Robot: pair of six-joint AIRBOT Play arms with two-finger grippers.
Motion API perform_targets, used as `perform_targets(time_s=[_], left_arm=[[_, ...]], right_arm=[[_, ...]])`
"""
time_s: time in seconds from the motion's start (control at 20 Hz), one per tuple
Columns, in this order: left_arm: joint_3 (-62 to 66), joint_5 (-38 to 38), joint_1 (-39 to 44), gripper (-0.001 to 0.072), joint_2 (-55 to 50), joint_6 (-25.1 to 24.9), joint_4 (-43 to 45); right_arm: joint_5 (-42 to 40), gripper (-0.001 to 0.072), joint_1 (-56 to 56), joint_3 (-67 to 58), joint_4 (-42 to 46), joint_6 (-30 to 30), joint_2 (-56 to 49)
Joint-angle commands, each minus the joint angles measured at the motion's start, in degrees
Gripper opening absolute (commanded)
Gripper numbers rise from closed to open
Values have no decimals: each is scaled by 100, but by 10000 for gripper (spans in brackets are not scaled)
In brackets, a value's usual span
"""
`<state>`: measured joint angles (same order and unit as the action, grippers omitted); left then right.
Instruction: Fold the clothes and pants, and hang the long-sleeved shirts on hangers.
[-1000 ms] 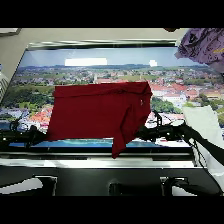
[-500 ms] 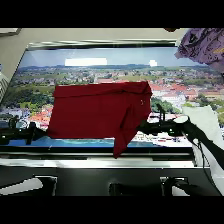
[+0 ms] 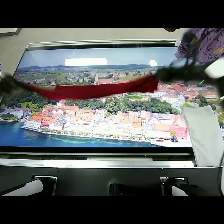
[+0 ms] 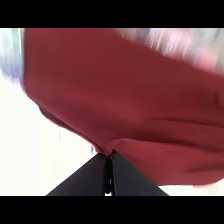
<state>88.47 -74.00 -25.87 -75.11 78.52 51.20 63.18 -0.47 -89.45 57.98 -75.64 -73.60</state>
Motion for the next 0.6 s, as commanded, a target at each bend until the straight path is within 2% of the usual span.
perform_targets(time_s=[0.0, 0.1, 0.2, 0.45, 0.55], left_arm=[[2505, 52, 280, 11, 356, 970, 1274], [3314, 76, 271, 11, 741, 1381, 2013], [3287, 234, 267, 11, 1390, 1613, 2568], [2673, 271, 267, 12, 2830, 1615, 2859], [2597, 234, 267, 11, 3064, 1858, 2970]], right_arm=[[184, 23, 2, -2179, 990, -396, 245], [162, 23, 2, -2809, 1283, -505, 636], [26, 23, 2, -2903, 1493, -522, 1226], [251, 24, 2, -2898, 1858, -782, 2315], [345, 24, 2, -2898, 1814, -970, 2439]])
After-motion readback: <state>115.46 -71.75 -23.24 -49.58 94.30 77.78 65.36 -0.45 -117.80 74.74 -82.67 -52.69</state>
